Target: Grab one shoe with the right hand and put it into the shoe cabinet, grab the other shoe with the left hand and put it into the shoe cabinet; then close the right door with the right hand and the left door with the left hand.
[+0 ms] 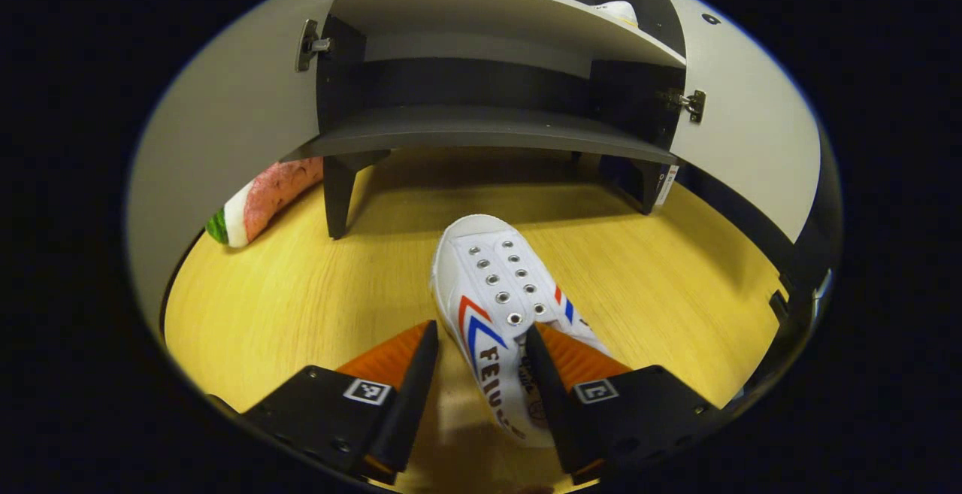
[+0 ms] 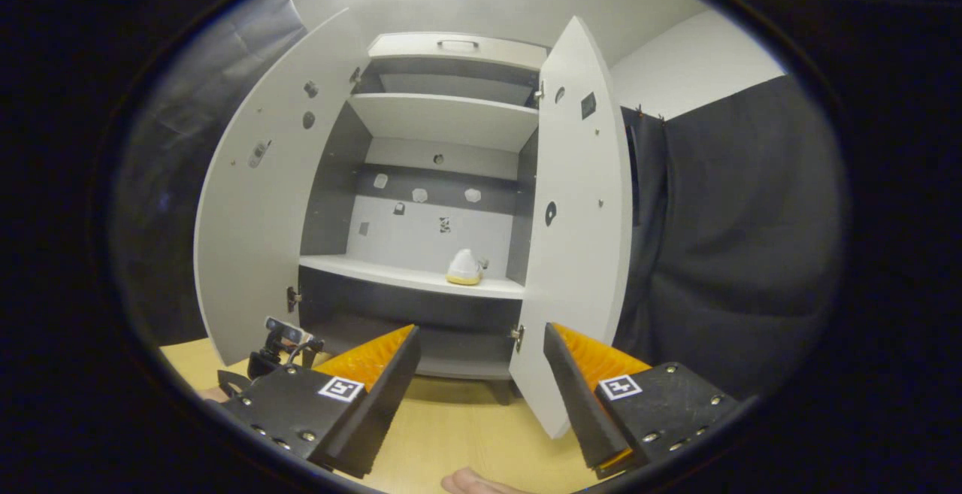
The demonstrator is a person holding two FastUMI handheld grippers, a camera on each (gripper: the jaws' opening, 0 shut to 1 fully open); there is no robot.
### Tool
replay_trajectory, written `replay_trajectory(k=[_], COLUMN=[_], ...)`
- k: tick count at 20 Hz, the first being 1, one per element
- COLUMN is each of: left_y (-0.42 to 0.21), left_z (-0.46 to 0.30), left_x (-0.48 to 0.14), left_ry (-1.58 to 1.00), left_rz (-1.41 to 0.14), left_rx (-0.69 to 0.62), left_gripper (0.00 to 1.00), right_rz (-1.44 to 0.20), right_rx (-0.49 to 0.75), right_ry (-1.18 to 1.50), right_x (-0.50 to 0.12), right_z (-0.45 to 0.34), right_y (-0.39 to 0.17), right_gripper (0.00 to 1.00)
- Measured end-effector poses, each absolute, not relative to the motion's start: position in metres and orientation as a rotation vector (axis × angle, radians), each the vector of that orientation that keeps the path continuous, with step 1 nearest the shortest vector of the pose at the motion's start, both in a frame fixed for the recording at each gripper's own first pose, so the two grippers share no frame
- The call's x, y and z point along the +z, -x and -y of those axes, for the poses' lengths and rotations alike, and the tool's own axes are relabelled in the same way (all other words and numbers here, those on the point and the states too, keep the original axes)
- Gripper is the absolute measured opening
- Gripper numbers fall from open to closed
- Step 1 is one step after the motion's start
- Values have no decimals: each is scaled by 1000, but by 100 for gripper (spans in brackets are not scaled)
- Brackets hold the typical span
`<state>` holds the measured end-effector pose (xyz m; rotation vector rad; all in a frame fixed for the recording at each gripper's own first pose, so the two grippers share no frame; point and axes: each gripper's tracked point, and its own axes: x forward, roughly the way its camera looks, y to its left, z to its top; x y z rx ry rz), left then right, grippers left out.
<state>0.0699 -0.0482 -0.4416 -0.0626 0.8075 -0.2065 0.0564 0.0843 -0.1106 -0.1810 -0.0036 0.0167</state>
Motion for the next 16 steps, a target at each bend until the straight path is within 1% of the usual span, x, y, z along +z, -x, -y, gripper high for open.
replay_trajectory(k=[1,5,8,9,11,12,13,16], left_y=[-69,-68,-70,-70,-70,-72,-71,-64], left_z=[50,49,50,45,38,39,39,35], left_x=[-444,-448,-449,-450,-451,-451,-452,-440], left_ry=[61,52,31,24,52,62,69,43], left_rz=[-799,-852,-841,-833,-841,-822,-821,-788], left_rx=[-206,-223,-228,-206,-158,-161,-161,-141], left_gripper=[55,55,55,47,10,3,1,1], right_rz=[6,12,11,10,11,11,11,17], right_rx=[19,29,33,34,37,37,36,21], right_ry=[185,178,179,183,184,181,177,166], right_x=[-110,-109,-112,-113,-113,-112,-113,-111], right_z=[-85,-89,-88,-87,-87,-87,-85,-76], right_y=[-56,-56,-54,-52,-49,-48,-46,-41], right_gripper=[99,99,98,99,99,99,99,99])
